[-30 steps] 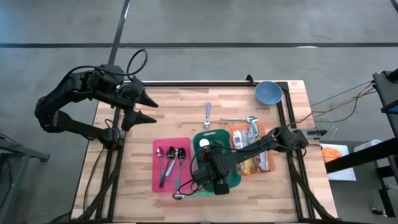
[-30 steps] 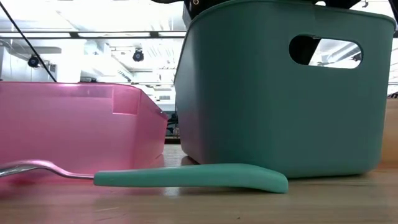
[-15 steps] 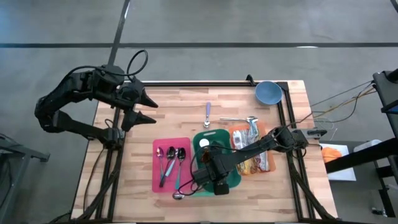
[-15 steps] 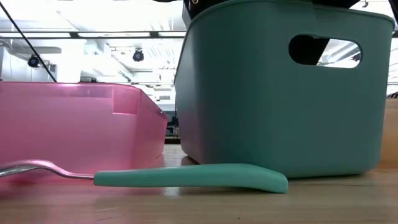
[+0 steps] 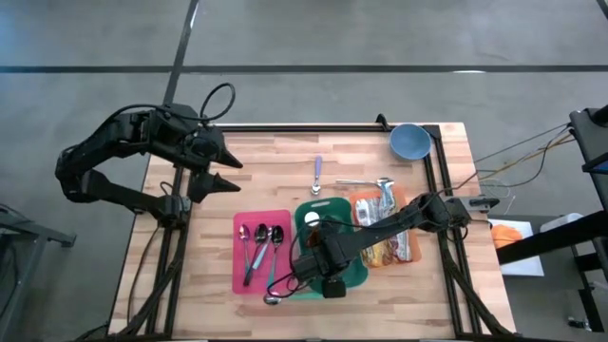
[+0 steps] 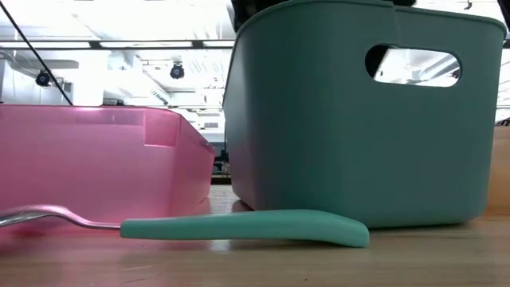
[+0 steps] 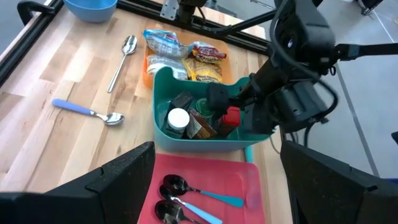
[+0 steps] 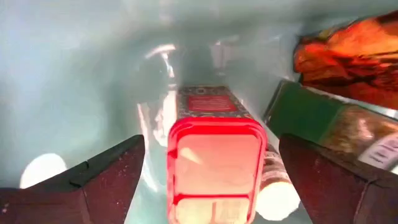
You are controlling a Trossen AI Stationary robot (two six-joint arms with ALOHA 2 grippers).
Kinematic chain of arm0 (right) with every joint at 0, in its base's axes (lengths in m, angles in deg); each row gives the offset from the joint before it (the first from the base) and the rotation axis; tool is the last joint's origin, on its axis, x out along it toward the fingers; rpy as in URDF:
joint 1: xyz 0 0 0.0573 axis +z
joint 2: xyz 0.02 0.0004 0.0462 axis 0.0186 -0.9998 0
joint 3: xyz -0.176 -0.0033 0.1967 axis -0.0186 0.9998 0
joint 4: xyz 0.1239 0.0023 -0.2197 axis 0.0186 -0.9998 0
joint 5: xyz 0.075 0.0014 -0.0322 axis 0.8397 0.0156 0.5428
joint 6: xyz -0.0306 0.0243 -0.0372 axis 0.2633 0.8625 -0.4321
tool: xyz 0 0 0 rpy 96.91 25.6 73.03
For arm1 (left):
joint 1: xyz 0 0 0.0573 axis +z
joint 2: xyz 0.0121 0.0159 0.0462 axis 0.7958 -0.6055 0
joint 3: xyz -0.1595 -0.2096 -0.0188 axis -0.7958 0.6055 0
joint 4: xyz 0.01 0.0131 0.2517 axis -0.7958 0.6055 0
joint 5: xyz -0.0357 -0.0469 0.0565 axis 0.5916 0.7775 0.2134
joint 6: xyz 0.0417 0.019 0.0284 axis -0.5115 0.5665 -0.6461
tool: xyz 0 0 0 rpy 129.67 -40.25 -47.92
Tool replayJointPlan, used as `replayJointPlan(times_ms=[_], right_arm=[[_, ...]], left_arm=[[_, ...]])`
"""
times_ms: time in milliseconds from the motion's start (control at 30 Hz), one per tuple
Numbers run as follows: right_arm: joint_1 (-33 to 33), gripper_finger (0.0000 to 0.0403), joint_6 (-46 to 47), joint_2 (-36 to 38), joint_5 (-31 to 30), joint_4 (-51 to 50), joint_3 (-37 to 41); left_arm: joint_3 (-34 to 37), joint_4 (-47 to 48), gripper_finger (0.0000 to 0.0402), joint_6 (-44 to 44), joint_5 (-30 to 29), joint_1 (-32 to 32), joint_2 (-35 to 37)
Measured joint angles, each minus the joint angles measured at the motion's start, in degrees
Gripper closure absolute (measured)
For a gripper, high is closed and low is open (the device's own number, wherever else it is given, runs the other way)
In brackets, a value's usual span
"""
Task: Pick & Place Food Item
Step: Put the red seasoning can into the green bin, then put the silver spoon into the pink bin
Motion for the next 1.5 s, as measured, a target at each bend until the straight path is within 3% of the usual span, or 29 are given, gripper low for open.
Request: replayJointPlan(times_ms=[300, 600, 667, 833, 1000, 1300, 1500], right_arm=[[0.2, 0.0035, 4.5, 0.0, -0.1, -9.9, -8.7], [1.0, 0.0035, 20.2, 0.0, -0.1, -14.3, -21.4], [1.0, 0.0035, 25.7, 1.7, 0.0, -11.8, -20.7], [1.8, 0.0035, 41.4, 4.5, -6.9, -12.2, -20.9], [3.2, 0.0034, 51.1, 7.1, -14.3, -12.3, -21.0], [3.6, 0.0034, 58.4, 11.9, -20.2, -15.2, -21.0], [4.5, 0.0034, 55.7, 15.0, -22.3, -17.0, -20.9]], left_arm=[[0.0, -0.5, 0.0054, -4.0, -1.4, 0.0, 0.0], [-0.1, -1.7, 0.0054, -3.9, -11.3, 0.0, -2.8], [-0.1, 0.4, 0.0054, -2.8, -14.1, 0.0, -4.6], [-0.1, 4.2, 0.0054, 1.2, -20.1, 0.2, -9.4], [0.0, 4.3, 0.0054, 1.3, -20.5, 0.2, -13.5], [-0.1, 1.5, 0.0054, -12.1, -22.5, -0.1, -22.3], [-0.1, -0.6, 0.0054, -28.9, -25.9, -0.1, -29.0]])
